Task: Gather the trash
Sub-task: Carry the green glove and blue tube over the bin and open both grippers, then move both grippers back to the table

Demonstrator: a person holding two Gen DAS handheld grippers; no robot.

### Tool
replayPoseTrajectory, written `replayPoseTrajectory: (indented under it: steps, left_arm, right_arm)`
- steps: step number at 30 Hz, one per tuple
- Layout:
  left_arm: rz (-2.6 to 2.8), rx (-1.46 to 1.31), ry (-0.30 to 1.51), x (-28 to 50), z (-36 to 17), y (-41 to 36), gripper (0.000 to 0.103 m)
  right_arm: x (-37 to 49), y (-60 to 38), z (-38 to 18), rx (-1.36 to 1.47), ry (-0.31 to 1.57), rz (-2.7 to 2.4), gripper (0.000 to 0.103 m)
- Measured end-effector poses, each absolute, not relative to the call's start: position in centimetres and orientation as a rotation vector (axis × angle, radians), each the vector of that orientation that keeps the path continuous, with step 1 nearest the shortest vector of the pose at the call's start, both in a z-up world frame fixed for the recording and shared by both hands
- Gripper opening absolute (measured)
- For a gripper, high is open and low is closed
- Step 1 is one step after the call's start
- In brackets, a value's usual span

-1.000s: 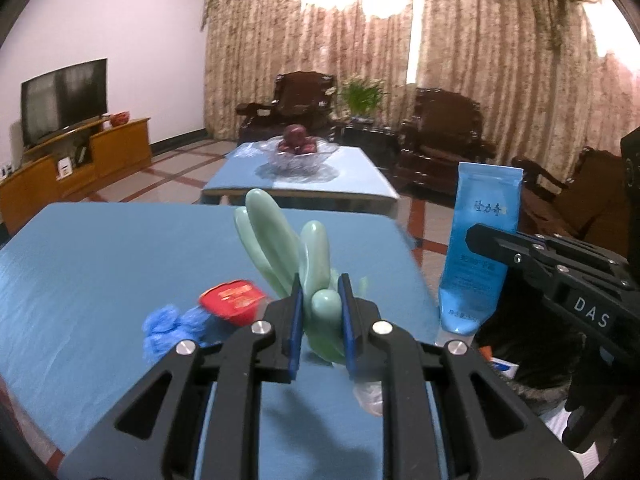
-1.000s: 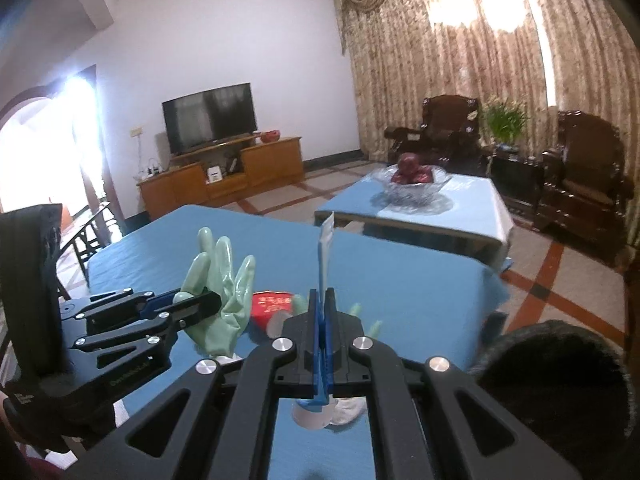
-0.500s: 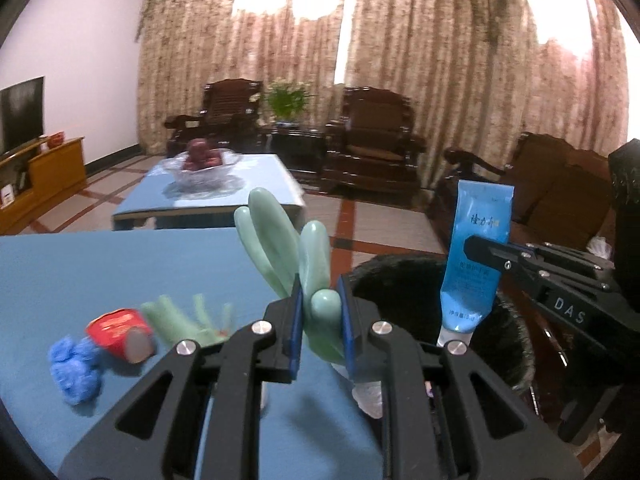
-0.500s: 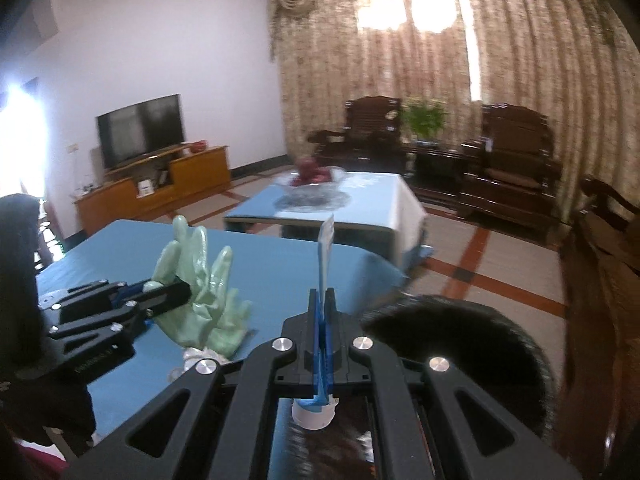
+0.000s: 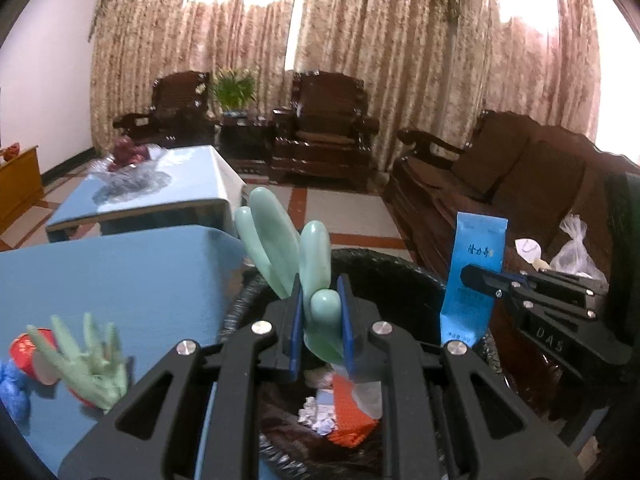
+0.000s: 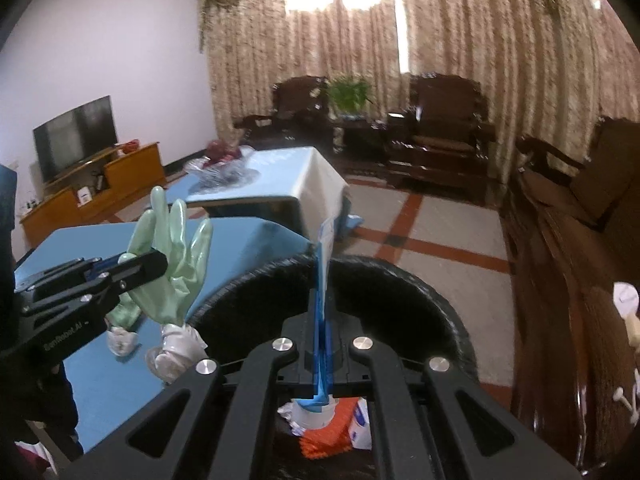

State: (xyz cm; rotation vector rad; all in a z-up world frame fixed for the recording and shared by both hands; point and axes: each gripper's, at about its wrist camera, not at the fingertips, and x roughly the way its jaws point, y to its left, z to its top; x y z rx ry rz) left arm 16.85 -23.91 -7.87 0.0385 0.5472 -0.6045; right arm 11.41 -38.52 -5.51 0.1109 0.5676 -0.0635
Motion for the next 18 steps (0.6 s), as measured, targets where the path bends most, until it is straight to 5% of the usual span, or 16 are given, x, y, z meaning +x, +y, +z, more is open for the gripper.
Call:
replayPoseTrajectory:
  steps: [4,8,13,15,18]
  left_arm:
    - [-0.628,0.05,0.577,17.9,-8.9,-25.2,0.019]
    - [-0.642,0.052,0.58,18.4,-9.2,-25.5,0.038]
    - [-0.623,0.04,0.56,18.6,-9.0,-24.2,0.051]
    - [-0.6,0.031,0.551,18.5,-8.4,-22.8,0.061]
    - [-0.556,0.026,0.532,18.5,-7.7,-20.3,0.079]
  right_arm:
    - [11.7,-39.9,-7.1,0.124,0.605,-0.087,0.002]
    - [11.6,-40.8,-8.3,0.137,0.629,-0.118,0.008]
    - [11.4,-40.9,-8.0,0.14,0.612,-0.141,0.052]
    - [11.2,-40.6,-7.5,0.13,0.584,-0.165,0.086]
    - [10.8,-39.4,-6.4,0.103,0.531,-0.201,0.097]
